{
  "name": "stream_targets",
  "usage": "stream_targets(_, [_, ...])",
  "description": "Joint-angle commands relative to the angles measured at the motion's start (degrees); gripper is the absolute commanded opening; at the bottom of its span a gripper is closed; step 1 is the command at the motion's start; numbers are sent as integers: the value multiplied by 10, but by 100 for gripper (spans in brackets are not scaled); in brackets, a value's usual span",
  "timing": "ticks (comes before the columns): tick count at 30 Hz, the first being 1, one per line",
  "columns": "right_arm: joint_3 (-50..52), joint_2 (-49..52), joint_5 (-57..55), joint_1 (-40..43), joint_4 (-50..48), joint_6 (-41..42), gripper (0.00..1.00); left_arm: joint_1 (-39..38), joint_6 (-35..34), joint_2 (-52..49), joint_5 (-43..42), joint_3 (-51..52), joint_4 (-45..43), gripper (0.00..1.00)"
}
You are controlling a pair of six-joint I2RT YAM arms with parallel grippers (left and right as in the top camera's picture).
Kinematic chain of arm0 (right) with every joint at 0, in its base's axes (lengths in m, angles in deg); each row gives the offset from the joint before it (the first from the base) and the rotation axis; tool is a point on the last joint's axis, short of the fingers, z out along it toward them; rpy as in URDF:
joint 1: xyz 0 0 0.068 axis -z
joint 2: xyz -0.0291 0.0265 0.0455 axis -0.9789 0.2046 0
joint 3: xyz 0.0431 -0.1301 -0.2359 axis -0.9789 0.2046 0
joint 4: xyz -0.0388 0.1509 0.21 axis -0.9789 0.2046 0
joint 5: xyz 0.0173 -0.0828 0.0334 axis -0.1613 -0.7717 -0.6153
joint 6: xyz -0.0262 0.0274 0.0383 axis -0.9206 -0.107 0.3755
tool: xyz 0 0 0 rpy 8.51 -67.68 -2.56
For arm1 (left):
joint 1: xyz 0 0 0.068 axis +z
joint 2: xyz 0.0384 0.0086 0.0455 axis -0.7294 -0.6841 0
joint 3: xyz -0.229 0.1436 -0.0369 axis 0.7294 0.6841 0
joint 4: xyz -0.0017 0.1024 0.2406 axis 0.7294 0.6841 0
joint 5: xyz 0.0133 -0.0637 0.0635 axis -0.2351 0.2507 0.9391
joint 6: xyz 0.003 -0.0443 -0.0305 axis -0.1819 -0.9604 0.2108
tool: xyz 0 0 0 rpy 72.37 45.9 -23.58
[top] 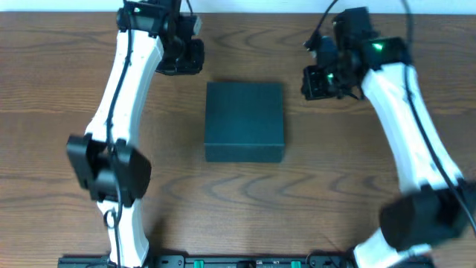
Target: Pack container
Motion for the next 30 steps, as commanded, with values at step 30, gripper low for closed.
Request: stream_targets(30, [571, -122, -179, -239, -534, 394, 2, -106, 64, -10, -50, 212, -94, 6])
